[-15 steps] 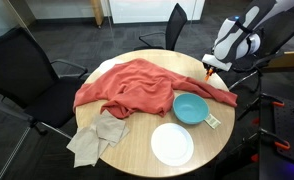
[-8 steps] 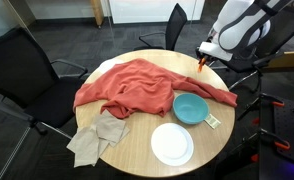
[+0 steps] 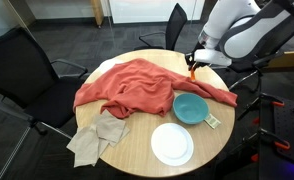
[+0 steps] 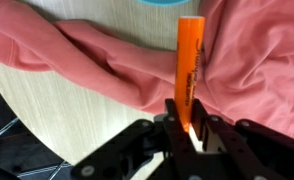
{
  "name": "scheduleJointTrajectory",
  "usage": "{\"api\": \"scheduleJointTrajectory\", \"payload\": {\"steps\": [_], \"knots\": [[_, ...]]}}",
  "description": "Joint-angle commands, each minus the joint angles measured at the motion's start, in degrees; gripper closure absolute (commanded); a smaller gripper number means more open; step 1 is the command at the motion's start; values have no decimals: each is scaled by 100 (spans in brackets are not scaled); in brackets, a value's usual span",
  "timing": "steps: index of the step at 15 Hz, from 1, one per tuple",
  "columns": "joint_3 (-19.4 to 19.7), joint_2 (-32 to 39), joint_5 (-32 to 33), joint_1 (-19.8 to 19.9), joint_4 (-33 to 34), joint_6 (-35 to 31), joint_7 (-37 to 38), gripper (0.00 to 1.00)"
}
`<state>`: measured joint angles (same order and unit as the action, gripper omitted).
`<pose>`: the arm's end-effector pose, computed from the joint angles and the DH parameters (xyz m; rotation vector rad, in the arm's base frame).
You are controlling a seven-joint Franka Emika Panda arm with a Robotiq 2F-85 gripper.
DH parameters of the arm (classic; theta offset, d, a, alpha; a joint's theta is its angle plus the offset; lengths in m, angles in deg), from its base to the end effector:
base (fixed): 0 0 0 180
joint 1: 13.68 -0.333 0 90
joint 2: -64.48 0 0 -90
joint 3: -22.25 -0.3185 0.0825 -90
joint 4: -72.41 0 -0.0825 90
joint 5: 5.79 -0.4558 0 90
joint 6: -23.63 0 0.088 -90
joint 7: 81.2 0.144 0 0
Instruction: Put the bowl next to the plate then place the marker in it
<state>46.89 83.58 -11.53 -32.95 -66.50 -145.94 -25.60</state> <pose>0.5467 -0.0767 0.1102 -2.6312 1.6562 -0.4049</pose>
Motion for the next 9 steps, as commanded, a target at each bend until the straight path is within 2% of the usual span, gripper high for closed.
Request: {"api": "scheduleJointTrajectory", "payload": {"steps": [1,9], "knots": [[-378,-230,331,122,-13,470,-41,95],[-1509,-14,215,679,171,715,-530,95]]}}
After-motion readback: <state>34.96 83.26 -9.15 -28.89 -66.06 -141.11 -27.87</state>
